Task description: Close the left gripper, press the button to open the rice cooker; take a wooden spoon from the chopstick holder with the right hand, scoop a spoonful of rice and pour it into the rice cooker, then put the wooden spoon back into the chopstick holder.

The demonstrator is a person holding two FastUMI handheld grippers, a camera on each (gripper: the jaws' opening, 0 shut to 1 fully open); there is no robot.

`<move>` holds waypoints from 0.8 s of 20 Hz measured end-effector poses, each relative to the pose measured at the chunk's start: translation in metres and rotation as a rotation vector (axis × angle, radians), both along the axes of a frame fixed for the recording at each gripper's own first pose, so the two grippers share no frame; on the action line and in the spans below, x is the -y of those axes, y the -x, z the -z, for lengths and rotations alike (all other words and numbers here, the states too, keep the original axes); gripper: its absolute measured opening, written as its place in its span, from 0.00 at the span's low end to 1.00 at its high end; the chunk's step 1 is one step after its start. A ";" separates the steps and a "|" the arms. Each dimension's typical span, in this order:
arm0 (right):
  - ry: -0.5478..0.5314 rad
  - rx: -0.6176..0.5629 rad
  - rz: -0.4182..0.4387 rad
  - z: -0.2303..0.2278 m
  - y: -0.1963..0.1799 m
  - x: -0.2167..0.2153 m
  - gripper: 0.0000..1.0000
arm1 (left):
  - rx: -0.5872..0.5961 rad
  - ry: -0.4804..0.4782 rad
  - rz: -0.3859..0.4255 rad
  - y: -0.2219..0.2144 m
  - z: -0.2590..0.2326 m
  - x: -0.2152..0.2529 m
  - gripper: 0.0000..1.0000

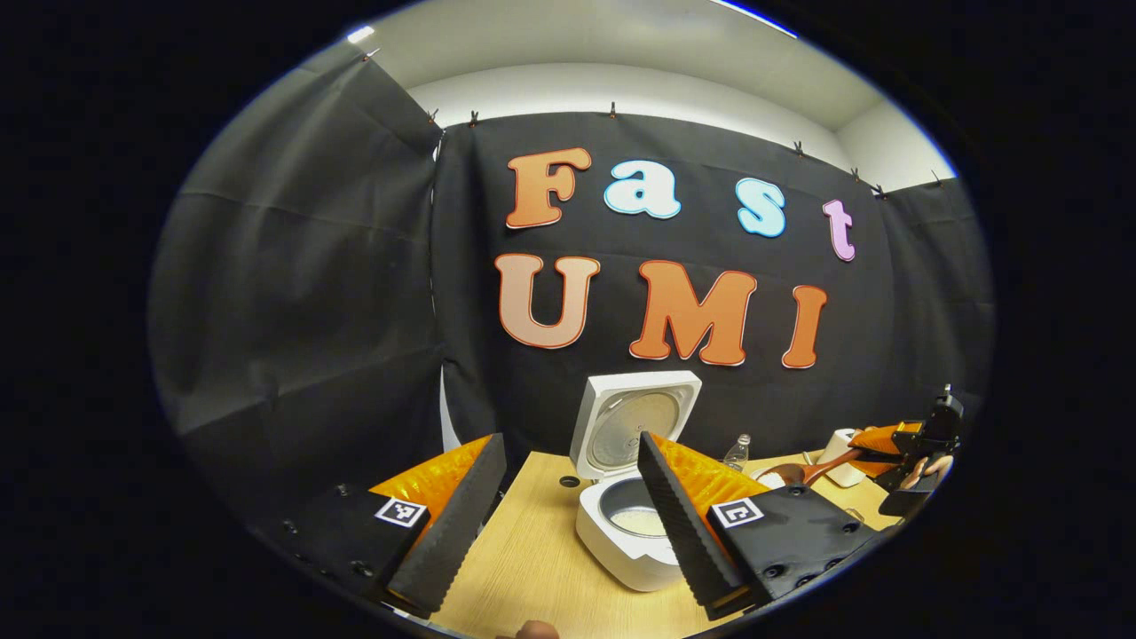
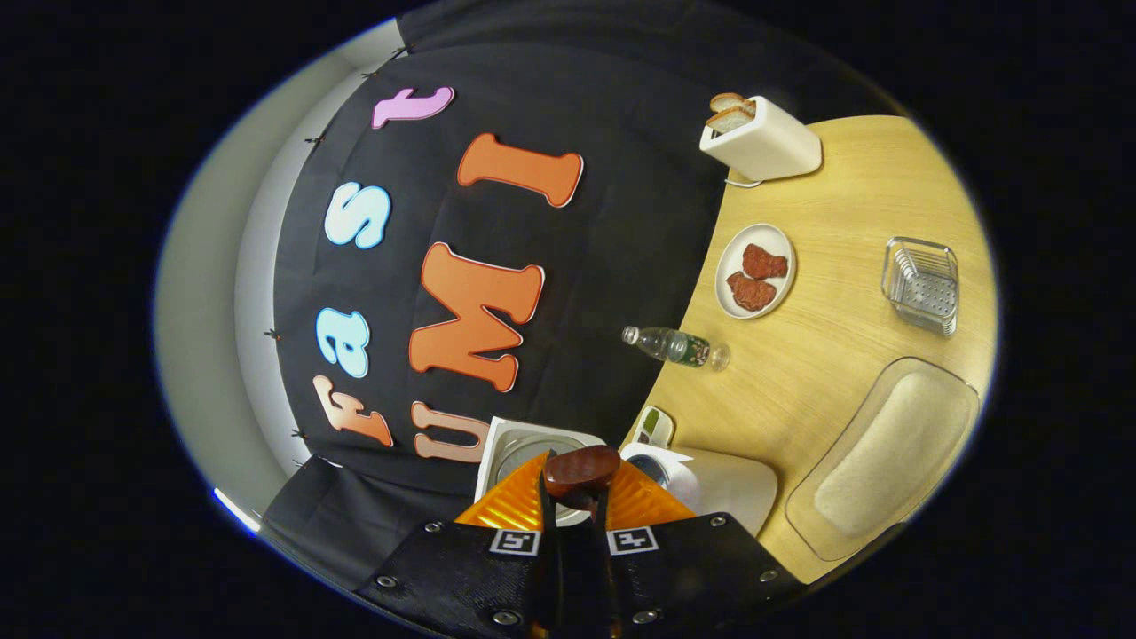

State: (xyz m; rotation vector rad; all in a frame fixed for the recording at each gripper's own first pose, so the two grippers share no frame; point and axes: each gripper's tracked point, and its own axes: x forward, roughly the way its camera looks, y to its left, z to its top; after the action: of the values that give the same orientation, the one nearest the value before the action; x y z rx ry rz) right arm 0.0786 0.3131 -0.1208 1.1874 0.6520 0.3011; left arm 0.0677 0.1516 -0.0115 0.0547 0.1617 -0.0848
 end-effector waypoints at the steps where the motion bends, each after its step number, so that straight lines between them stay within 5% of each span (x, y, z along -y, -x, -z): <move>1: 0.000 0.001 -0.011 -0.001 -0.003 -0.008 0.13 | 0.000 0.001 -0.001 0.000 0.000 0.000 1.00; 16: 0.311 0.200 -0.122 -0.024 -0.042 -0.099 0.13 | -0.060 -0.014 -0.039 0.003 0.024 -0.034 1.00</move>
State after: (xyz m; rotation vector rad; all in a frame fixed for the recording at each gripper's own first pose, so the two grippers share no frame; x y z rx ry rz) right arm 0.1203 0.4123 -0.0969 0.8102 0.5729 0.4004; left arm 0.0644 0.1858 -0.0358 0.0624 0.2232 -0.0465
